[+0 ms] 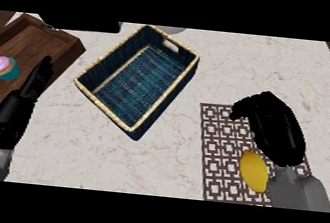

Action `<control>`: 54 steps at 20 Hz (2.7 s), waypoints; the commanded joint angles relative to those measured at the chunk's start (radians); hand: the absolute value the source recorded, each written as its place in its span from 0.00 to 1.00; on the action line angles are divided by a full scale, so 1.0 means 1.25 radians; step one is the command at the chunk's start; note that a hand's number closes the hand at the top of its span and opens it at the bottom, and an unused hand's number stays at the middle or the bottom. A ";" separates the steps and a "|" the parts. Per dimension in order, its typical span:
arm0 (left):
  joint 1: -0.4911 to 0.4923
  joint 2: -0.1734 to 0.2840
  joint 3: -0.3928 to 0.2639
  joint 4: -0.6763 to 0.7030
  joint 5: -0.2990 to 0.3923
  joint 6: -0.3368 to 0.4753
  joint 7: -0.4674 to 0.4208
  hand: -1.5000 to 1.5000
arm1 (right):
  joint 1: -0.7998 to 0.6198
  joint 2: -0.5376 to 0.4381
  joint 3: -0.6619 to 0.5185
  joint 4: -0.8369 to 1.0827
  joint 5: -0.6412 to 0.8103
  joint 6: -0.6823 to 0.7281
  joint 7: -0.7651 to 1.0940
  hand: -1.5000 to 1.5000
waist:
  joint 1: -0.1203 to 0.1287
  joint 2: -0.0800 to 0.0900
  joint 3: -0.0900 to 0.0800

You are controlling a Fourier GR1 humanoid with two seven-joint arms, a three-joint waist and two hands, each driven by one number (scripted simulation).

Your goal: Pick the lemon from the placemat and place it in the basket

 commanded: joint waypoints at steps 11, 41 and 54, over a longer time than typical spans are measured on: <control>-0.045 0.020 0.030 0.044 0.005 -0.041 0.006 0.50 | 0.016 -0.263 0.010 -0.396 0.431 -0.228 0.247 0.00 | -0.026 0.005 -0.012; -0.130 -0.058 0.095 0.099 -0.059 -0.130 0.004 0.50 | -0.070 -0.559 -0.043 -0.203 0.406 0.540 0.349 0.00 | 0.021 0.016 -0.005; -0.100 -0.121 0.110 0.075 -0.125 -0.152 0.012 0.50 | 0.042 -0.403 0.050 -0.205 0.722 0.522 0.263 0.00 | 0.016 0.013 -0.005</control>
